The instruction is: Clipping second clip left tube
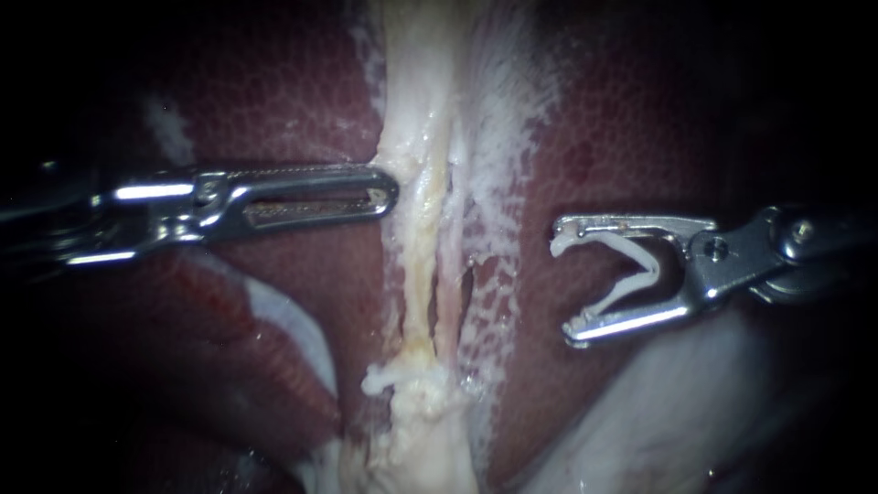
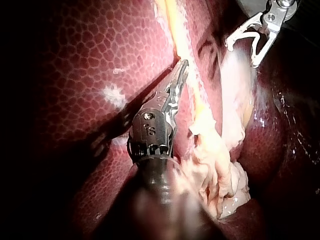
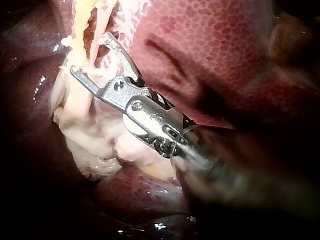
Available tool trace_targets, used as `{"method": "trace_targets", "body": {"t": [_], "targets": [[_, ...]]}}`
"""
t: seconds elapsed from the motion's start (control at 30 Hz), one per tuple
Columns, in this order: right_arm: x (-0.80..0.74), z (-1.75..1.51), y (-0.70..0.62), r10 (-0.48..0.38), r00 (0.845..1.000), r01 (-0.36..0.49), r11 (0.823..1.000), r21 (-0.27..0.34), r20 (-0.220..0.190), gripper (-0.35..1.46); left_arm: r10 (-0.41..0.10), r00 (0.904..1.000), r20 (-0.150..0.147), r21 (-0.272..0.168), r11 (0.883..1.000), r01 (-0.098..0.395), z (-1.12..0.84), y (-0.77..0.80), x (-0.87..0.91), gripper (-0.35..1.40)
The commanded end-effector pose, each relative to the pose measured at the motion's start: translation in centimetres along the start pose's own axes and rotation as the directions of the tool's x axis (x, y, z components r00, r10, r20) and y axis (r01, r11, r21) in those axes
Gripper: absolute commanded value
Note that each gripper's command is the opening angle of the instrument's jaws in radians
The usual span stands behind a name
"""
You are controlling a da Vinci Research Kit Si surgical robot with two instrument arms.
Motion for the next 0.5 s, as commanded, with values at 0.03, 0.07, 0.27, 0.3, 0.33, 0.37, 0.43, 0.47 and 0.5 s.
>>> {"method": "trace_targets", "body": {"t": [0.03,0.07,0.27,0.3,0.33,0.37,0.43,0.47,0.5], "targets": [[0.00,0.00,0.00,0.000,1.000,0.000,1.000,0.000,0.000,0.60,0.000,1.0000,0.000,-0.001,1.000,0.000,0.00,0.00,0.00,-0.35],[0.00,0.00,0.00,0.000,1.000,0.000,1.000,0.000,0.000,0.60,0.000,1.0000,0.000,-0.001,1.000,0.000,0.00,0.00,0.00,-0.35],[0.00,0.00,0.00,0.000,1.000,0.000,1.000,0.000,0.000,0.60,-0.006,1.0000,0.000,0.000,1.000,0.006,0.00,0.01,0.01,-0.35],[0.00,0.00,0.00,0.006,1.000,-0.006,1.000,0.000,0.000,0.60,-0.006,1.0000,-0.001,0.000,1.000,0.006,0.00,0.01,0.01,-0.35],[0.00,0.00,0.00,0.005,1.000,-0.005,1.000,0.000,0.000,0.60,-0.006,1.0000,-0.001,0.000,1.000,0.006,0.00,0.01,0.01,-0.35],[0.00,0.01,0.00,0.005,1.000,-0.005,1.000,0.003,-0.001,0.60,-0.006,1.0000,-0.001,0.000,1.000,0.006,-0.01,0.01,0.01,-0.35],[-0.01,0.02,-0.01,0.010,1.000,-0.010,1.000,0.002,-0.001,0.60,-0.006,1.0000,-0.001,0.001,1.000,0.006,-0.01,0.01,0.00,-0.35],[-0.02,0.03,-0.01,0.010,1.000,-0.010,1.000,0.001,-0.001,0.60,-0.006,1.0000,-0.001,0.001,1.000,0.006,-0.02,0.01,0.00,-0.35],[-0.04,0.05,-0.02,0.008,1.000,-0.008,1.000,0.003,-0.001,0.60,-0.007,1.0000,-0.001,0.001,1.000,0.007,-0.03,0.01,-0.01,-0.35]]}}
